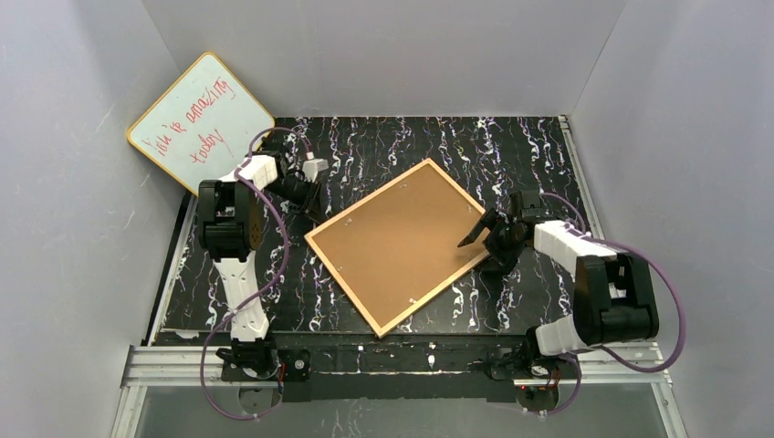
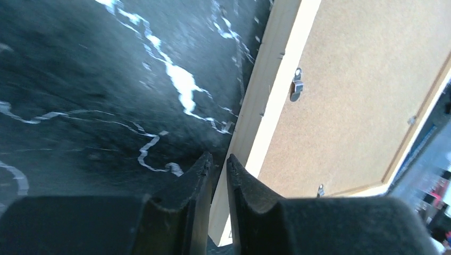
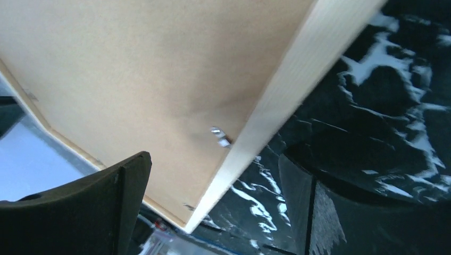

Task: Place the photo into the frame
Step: Adjust the photo frame at the center of the board.

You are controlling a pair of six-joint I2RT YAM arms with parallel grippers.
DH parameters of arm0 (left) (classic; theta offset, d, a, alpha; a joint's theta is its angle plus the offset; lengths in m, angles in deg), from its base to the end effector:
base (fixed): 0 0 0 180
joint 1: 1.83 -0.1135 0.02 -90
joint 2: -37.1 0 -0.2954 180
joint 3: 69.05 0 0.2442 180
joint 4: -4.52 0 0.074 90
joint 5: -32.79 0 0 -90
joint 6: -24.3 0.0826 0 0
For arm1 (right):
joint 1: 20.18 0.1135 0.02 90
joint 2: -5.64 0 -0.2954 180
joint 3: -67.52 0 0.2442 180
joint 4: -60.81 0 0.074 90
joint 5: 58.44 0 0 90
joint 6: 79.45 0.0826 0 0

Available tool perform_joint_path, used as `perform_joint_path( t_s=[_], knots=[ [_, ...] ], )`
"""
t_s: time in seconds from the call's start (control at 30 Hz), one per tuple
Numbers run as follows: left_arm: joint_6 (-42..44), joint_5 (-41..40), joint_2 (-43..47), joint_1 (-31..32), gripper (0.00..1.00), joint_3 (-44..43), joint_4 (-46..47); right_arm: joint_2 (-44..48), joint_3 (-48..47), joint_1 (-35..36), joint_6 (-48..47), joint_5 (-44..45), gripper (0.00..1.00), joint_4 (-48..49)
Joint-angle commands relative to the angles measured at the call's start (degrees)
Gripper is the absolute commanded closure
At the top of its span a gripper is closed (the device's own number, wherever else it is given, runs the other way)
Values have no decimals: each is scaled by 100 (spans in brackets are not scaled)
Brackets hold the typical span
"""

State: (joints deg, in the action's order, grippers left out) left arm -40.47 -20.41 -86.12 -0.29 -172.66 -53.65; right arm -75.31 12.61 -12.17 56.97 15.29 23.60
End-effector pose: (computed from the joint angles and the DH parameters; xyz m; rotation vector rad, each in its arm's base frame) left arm 0.4400 -0.0613 0.1417 0.7161 2.5954 -0.8169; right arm 0.2562 0.0594 0.1611 0.8257 2.6577 0.6560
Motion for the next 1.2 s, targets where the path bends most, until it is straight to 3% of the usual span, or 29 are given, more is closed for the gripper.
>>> perform_joint_path(
  t_s=[0.0, 0.43, 0.53, 0.7, 0.8, 0.9, 1.17],
  knots=[
    [480, -84, -36, 54, 84, 658, -650, -410, -255, -10, 76, 71, 1, 783],
    [1473, 438, 709, 51, 82, 1668, -1587, -2217, -2770, -221, -40, 358, 1, 509],
    [1363, 510, 901, -98, 71, 1573, -1648, -2027, -3094, -220, -59, 633, 1, 260],
    [1166, 912, 1059, -145, 66, 1459, -1569, -1248, -2986, -50, -32, 957, 3, 266],
    [1104, 970, 994, -52, 64, 1537, -1393, -1041, -2845, 323, 78, 758, 8, 314],
    [1047, 1027, 737, 18, 65, 1568, -1328, -974, -2600, 1195, 308, 551, 12, 773],
    [1084, 1271, 658, 63, 73, 1656, -1293, -1808, -2706, 2800, 981, -6, 22, 1777]
  ],
)
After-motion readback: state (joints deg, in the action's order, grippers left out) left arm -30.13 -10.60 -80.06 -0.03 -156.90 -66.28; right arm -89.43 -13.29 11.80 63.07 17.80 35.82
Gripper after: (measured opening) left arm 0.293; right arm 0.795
